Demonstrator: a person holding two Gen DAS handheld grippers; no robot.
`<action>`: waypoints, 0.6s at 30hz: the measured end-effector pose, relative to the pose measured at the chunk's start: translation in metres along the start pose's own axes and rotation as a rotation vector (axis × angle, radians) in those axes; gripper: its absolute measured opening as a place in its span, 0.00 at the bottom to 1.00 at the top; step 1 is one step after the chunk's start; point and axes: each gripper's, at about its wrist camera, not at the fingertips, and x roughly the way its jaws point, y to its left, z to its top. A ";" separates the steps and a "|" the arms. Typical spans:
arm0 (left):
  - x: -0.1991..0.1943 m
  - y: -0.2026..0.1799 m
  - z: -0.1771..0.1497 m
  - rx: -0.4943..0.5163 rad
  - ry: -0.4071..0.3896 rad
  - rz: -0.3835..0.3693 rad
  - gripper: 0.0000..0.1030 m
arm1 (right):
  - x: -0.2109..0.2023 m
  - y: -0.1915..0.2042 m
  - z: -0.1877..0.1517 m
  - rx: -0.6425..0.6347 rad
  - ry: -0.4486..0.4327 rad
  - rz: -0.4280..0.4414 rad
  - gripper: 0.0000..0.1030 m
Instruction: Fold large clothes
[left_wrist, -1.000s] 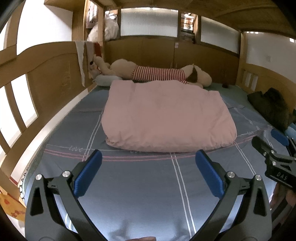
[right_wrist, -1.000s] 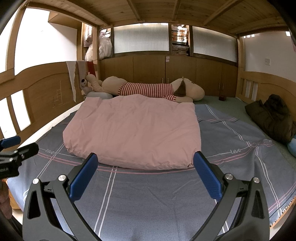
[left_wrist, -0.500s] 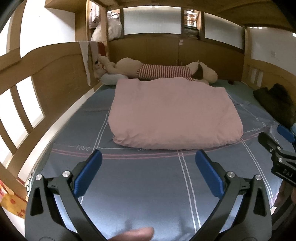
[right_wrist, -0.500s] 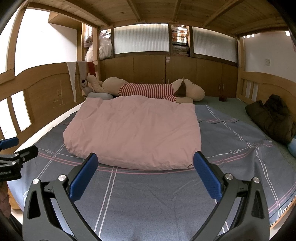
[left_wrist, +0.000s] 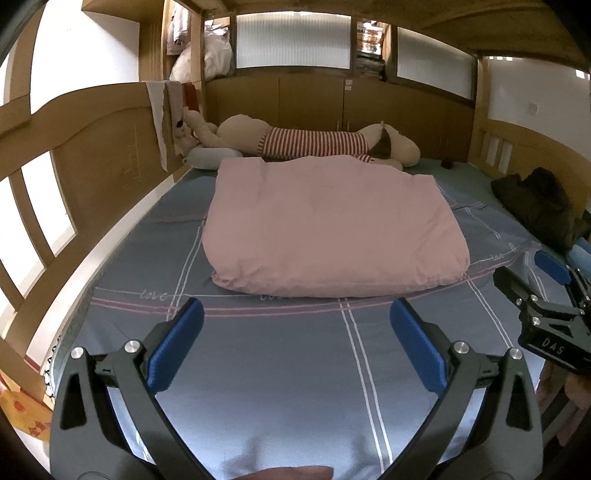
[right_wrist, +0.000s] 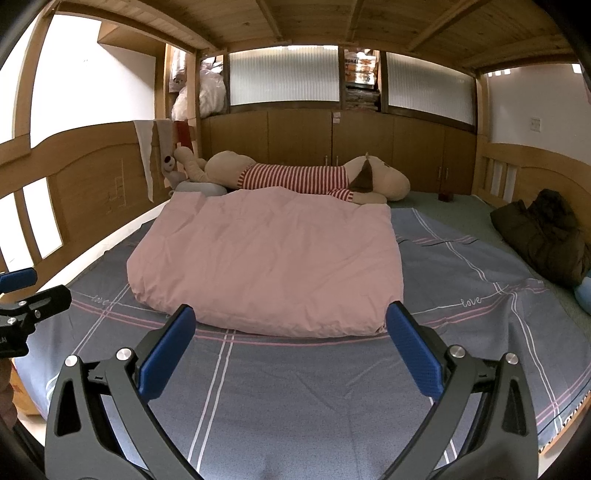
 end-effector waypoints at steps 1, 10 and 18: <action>0.000 0.000 0.001 -0.002 -0.001 0.001 0.98 | 0.000 0.000 0.000 -0.001 0.000 0.000 0.99; 0.000 0.001 0.002 -0.013 -0.001 0.000 0.98 | 0.000 0.000 0.000 -0.003 -0.002 0.000 0.99; 0.000 0.001 0.001 -0.009 -0.001 -0.005 0.98 | 0.000 0.001 0.000 -0.002 0.000 0.000 0.99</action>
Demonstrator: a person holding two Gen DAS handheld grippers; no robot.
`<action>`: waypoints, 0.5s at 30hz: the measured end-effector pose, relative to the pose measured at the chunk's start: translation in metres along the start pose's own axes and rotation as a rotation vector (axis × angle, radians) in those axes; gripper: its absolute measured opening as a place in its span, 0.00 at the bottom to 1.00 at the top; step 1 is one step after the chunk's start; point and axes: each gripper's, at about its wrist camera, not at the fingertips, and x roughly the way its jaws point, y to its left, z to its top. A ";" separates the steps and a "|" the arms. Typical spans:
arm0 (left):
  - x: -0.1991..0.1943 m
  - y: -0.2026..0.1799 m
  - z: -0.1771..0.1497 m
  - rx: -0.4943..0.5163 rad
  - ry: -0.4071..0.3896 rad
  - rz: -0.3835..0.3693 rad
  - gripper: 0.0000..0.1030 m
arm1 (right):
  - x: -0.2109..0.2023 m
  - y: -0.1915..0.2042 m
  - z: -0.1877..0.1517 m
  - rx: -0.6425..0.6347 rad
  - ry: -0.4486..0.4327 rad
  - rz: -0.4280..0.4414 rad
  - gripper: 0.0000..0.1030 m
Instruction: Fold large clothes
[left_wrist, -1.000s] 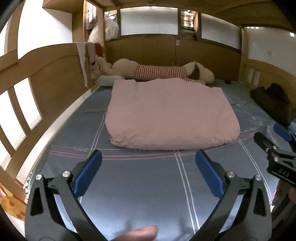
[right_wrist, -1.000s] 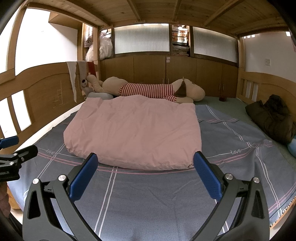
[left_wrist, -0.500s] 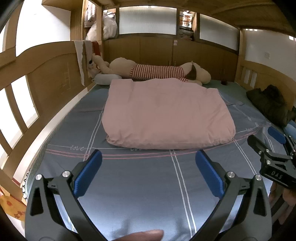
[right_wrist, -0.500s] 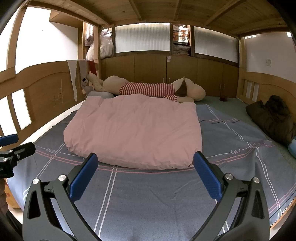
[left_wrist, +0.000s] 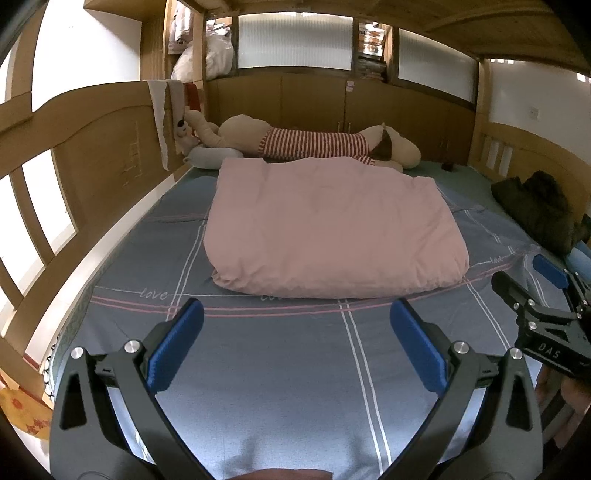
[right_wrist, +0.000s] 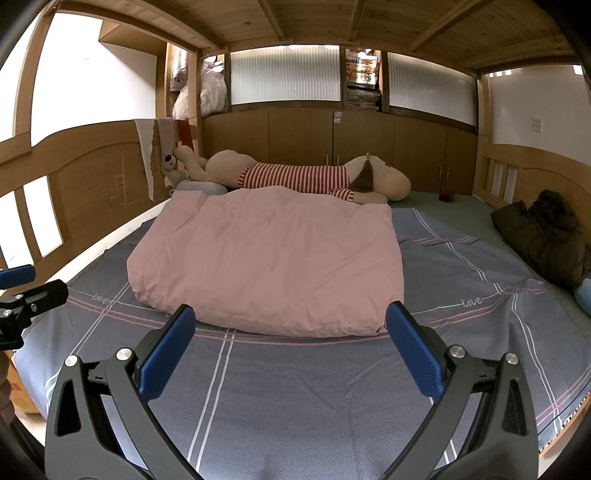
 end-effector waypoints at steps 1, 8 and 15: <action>0.000 0.000 0.000 0.000 -0.001 0.001 0.98 | 0.000 -0.001 0.000 0.000 0.000 0.000 0.99; 0.000 0.003 0.002 -0.005 -0.009 0.012 0.98 | 0.000 0.000 0.000 -0.001 0.000 0.000 0.99; 0.003 0.005 0.002 -0.010 0.015 -0.013 0.98 | 0.000 0.000 0.000 0.000 0.001 0.000 0.99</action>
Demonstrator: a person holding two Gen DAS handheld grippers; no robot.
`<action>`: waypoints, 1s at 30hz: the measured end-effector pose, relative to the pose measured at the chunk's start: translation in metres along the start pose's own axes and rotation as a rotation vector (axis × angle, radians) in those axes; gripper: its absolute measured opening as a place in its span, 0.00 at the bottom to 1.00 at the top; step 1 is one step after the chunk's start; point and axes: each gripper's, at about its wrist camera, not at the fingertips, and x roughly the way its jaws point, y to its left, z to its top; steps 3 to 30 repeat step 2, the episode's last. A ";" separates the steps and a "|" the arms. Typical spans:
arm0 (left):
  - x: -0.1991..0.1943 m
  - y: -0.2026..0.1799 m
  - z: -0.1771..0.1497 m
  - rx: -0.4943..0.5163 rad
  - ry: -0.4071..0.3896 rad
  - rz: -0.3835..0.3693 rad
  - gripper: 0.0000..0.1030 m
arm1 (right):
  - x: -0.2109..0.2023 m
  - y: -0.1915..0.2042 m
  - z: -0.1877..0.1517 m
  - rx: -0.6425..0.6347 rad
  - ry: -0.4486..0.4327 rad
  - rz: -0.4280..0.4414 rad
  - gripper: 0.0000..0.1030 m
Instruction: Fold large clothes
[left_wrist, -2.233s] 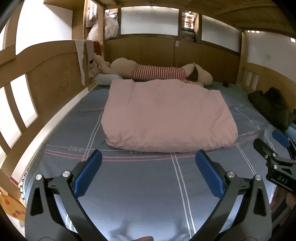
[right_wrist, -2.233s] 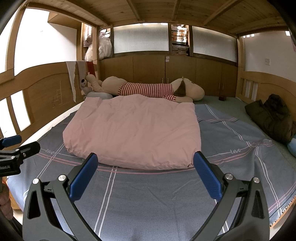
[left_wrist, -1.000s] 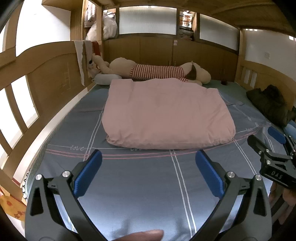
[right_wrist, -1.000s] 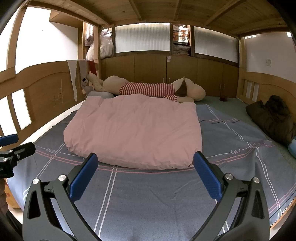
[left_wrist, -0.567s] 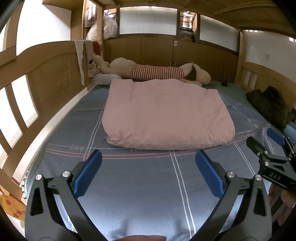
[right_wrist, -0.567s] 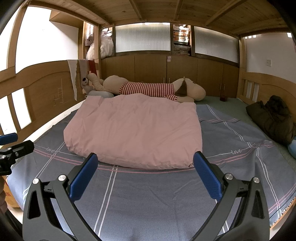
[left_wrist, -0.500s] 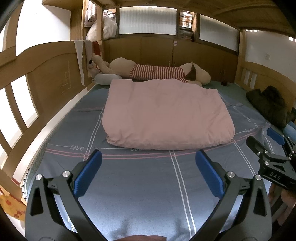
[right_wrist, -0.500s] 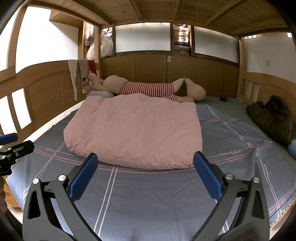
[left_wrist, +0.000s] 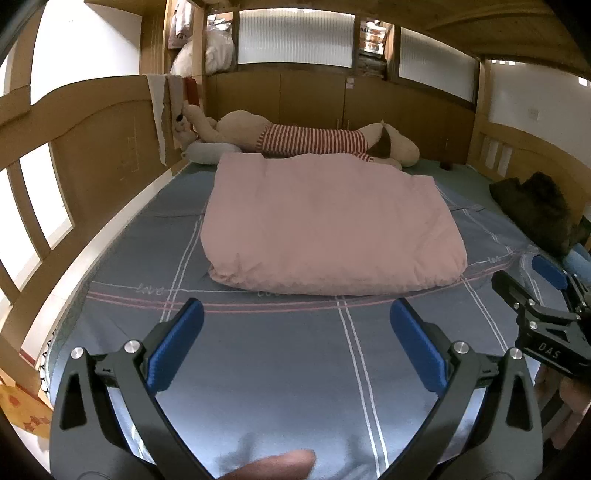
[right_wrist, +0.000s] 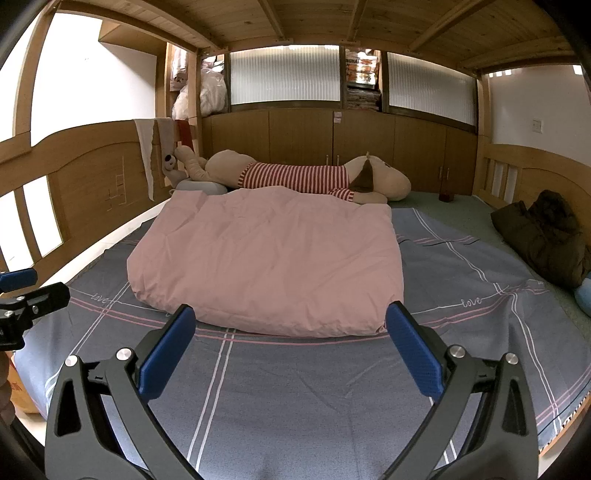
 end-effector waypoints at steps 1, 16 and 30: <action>0.000 0.001 0.000 0.002 0.001 0.000 0.98 | 0.000 0.000 0.000 0.000 0.000 0.000 0.99; 0.001 0.001 0.000 0.001 0.002 -0.002 0.98 | 0.000 0.000 0.000 0.000 0.000 0.000 0.99; 0.001 0.001 0.000 0.001 0.002 -0.002 0.98 | 0.000 0.000 0.000 0.000 0.000 0.000 0.99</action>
